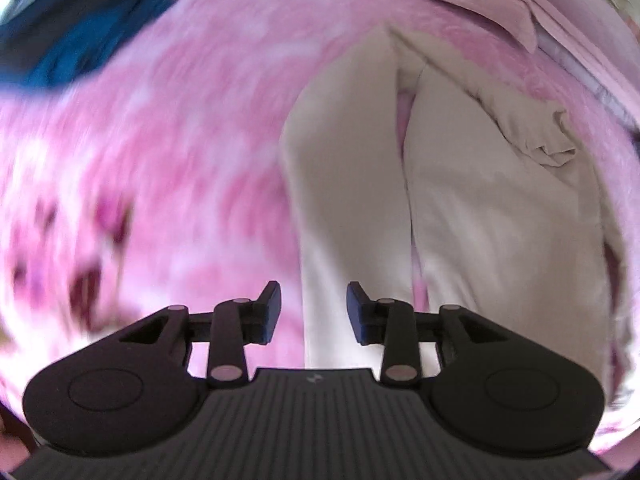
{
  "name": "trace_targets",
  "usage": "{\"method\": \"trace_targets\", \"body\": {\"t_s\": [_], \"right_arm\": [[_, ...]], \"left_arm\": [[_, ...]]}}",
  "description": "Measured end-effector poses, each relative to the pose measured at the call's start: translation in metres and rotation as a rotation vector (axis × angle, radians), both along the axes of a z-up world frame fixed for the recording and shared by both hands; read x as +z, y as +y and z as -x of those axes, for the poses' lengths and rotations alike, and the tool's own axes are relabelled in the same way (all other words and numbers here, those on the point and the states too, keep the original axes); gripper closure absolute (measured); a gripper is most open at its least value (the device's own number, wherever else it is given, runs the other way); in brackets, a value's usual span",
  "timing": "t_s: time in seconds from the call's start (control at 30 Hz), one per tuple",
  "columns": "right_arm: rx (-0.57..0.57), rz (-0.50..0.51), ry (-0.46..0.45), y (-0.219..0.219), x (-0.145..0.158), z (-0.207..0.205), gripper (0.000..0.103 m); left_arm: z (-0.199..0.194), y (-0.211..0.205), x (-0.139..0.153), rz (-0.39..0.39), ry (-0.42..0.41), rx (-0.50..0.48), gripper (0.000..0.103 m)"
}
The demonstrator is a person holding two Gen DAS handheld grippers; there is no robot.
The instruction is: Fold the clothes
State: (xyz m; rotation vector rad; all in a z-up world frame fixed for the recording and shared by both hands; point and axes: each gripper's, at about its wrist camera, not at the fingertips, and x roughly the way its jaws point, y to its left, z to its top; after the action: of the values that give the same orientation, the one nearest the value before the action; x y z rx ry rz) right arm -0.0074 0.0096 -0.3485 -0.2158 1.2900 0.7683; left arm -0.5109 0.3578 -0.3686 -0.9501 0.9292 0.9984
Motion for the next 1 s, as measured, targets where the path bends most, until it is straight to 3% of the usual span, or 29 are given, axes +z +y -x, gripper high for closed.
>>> {"method": "trace_targets", "body": {"t_s": [0.17,0.23,0.3,0.37,0.4,0.5,0.6,0.67,0.7,0.77,0.8,0.83,0.93,1.0], "right_arm": [[-0.324,-0.068,0.217,-0.047,-0.025,-0.003,0.051],[-0.439,-0.099,0.236,-0.054,-0.035,-0.004,0.051],[-0.457,-0.120,0.205,-0.049,-0.035,-0.006,0.051],[-0.454,-0.138,0.166,-0.042,-0.033,-0.007,0.101],[-0.453,-0.147,0.146,-0.039,-0.032,-0.008,0.101],[-0.361,-0.140,-0.080,-0.033,0.003,-0.021,0.101],[-0.412,-0.057,-0.354,-0.043,0.037,-0.053,0.101],[-0.443,0.012,-0.450,-0.048,0.045,-0.075,0.098],[-0.446,0.042,-0.435,-0.048,0.046,-0.086,0.092],[-0.470,0.111,-0.382,-0.050,0.044,-0.096,0.047],[-0.476,0.099,-0.372,-0.053,0.045,-0.091,0.043],[-0.478,0.076,-0.364,-0.055,0.045,-0.084,0.042],[-0.431,0.077,-0.313,-0.045,0.034,-0.063,0.042],[-0.380,0.073,-0.266,-0.035,0.023,-0.049,0.042]], "left_arm": [[0.016,-0.033,0.003,0.038,-0.048,0.050,0.070],[0.018,-0.040,0.001,0.041,-0.044,0.053,0.070],[0.019,-0.046,0.000,0.046,-0.047,0.052,0.070],[0.020,-0.049,0.000,0.042,-0.058,0.051,0.070],[0.021,-0.052,0.001,0.045,-0.070,0.057,0.070],[0.024,-0.060,0.000,0.059,-0.096,0.065,0.068],[0.024,-0.065,-0.011,0.084,-0.119,0.073,0.064],[0.025,-0.064,-0.024,0.111,-0.143,0.119,0.063],[0.025,-0.064,-0.031,0.125,-0.155,0.144,0.062],[0.027,-0.062,-0.043,0.141,-0.178,0.211,0.065],[0.028,-0.061,-0.046,0.135,-0.175,0.236,0.081],[0.029,-0.060,-0.047,0.126,-0.167,0.258,0.096],[0.036,-0.049,-0.027,0.026,-0.140,0.213,0.097],[0.046,-0.031,0.002,-0.135,-0.063,0.152,0.097]]}}
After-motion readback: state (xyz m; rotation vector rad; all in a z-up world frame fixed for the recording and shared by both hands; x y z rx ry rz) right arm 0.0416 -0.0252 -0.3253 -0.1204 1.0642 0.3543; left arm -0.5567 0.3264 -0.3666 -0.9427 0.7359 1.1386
